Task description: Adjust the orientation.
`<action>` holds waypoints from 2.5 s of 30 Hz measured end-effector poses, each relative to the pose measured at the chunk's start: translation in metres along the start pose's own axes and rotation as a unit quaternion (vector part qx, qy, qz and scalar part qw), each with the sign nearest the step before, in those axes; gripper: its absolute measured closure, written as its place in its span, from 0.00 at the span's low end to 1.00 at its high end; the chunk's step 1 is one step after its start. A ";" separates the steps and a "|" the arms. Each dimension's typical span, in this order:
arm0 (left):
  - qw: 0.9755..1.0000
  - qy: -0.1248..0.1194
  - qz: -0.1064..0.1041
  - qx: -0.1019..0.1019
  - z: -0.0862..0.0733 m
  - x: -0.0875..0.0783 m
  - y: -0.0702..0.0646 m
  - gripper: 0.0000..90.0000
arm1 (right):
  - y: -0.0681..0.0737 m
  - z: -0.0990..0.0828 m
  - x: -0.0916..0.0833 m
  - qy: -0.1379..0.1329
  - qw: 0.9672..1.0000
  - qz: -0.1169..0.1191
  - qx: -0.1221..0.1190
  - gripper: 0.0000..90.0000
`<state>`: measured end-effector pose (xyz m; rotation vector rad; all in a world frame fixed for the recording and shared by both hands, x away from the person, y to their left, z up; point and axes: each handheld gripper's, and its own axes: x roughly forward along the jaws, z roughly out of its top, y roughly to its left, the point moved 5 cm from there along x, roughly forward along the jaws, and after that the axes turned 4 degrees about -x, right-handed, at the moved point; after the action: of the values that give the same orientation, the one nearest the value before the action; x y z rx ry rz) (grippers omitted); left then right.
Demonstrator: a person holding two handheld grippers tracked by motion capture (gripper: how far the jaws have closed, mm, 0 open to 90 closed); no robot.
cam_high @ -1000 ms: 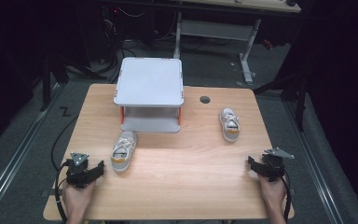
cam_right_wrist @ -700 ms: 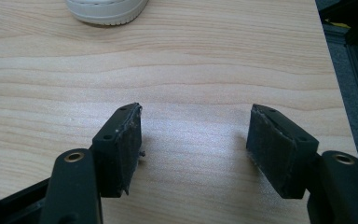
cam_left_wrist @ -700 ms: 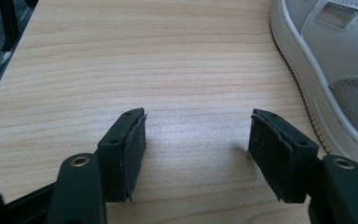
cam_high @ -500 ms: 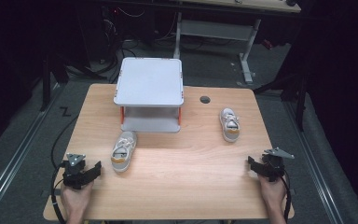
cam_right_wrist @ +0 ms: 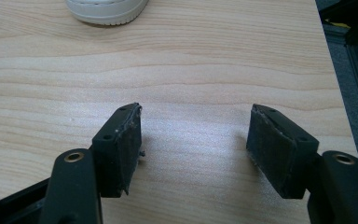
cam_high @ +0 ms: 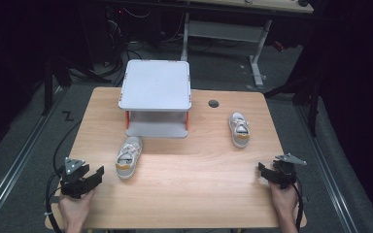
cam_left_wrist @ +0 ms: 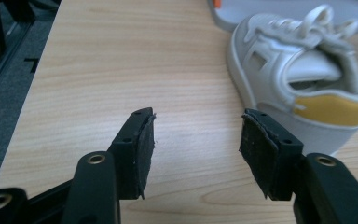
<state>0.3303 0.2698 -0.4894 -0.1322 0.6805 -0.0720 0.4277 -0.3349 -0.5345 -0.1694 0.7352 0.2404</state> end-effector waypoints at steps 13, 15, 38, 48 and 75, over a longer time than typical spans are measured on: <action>0.998 0.003 -0.022 0.059 0.029 0.005 -0.033 0.51 | 0.000 0.000 0.000 0.000 1.000 0.000 0.000 0.39; 0.997 0.020 -0.034 0.061 0.031 0.014 -0.039 0.51 | 0.000 0.000 0.000 0.000 1.000 0.000 0.000 0.39; 0.995 0.072 -0.027 0.065 0.032 0.056 -0.050 0.80 | 0.000 0.000 0.000 0.001 1.000 0.001 0.000 0.38; 0.995 0.058 0.003 0.078 0.034 0.054 -0.053 0.93 | 0.000 0.000 0.000 0.001 1.000 0.001 0.000 0.38; 0.991 0.051 -0.064 0.105 0.043 0.042 -0.112 0.94 | 0.000 0.000 0.000 0.001 1.000 0.001 0.000 0.38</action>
<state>0.3877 0.1590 -0.4658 0.0309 0.7621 -0.2737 0.4275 -0.3347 -0.5346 -0.1697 0.7368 0.2415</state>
